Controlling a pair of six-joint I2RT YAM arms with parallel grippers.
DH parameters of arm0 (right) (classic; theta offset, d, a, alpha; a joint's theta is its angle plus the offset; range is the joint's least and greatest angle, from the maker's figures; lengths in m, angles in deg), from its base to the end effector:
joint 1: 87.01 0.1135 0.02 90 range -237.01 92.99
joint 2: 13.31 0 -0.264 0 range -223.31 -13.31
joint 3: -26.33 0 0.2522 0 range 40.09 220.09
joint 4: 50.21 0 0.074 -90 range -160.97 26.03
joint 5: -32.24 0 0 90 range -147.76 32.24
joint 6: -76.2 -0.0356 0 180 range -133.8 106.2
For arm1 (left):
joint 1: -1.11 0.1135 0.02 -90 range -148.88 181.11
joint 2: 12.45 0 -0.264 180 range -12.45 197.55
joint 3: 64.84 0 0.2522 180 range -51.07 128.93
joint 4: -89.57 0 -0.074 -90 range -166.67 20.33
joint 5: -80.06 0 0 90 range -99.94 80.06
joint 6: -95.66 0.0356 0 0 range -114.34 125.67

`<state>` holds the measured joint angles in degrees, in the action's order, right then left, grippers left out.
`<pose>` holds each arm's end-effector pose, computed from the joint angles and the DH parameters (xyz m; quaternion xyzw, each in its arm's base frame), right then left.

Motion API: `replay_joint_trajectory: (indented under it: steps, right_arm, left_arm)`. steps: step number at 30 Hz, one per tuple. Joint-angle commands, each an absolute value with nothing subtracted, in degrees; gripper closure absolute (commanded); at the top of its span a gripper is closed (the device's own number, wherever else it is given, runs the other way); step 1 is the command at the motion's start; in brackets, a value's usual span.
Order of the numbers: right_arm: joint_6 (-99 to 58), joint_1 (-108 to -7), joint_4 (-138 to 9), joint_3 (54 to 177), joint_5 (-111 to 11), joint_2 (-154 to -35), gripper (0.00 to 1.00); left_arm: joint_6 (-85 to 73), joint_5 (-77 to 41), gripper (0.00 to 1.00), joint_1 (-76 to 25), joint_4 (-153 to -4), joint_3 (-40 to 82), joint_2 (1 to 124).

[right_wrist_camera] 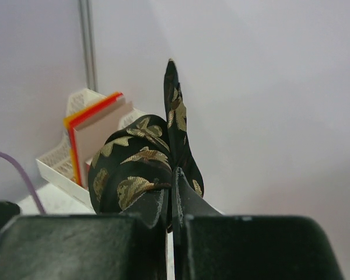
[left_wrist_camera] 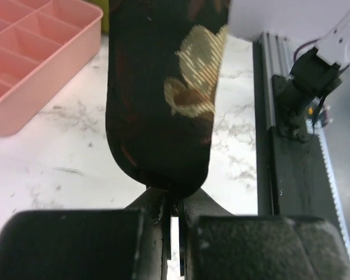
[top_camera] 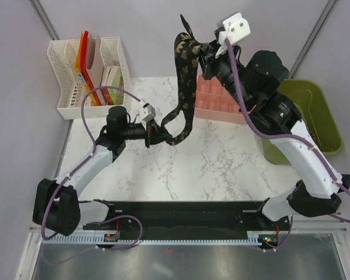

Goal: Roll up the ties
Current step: Place the tie at the center of the board.

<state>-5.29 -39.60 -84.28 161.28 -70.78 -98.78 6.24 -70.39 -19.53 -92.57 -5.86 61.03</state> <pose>0.1871 0.1917 0.5973 -0.2026 0.5740 0.1984 0.7682 0.2497 -0.1272 0.2839 0.4341 0.6036 -0.4805 0.4651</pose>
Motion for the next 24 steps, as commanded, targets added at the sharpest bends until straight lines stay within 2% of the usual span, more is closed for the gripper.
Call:
replay_joint_trajectory:
  steps: [1,4,8,11,15,24]
  right_arm:
    - [5.34,-39.46,-81.47,150.87,-84.25,-94.54,1.00]
    - [12.90,-39.99,-81.11,137.87,-87.29,-90.42,1.00]
    - [16.08,-39.99,-81.02,118.37,-86.85,-84.77,1.00]
    - [16.87,-39.99,-80.76,110.18,-88.60,-85.03,1.00]
    - [15.38,-39.12,-80.40,104.35,-88.00,-87.22,1.00]
    - [14.94,-29.99,-79.35,96.70,-84.22,-94.95,1.00]
  left_arm:
    - [24.88,-73.40,0.98,-12.35,-63.77,0.06,55.23]
    - [44.72,-71.39,0.98,-5.41,-40.30,6.92,56.81]
    - [70.71,-61.64,0.98,0.92,-23.64,13.43,60.23]
    - [80.86,-51.97,0.98,3.91,-16.05,16.86,64.36]
    - [92.21,-45.03,0.97,8.66,-9.89,20.38,68.32]
    - [102.51,-35.26,0.96,17.72,-12.85,20.20,73.94]
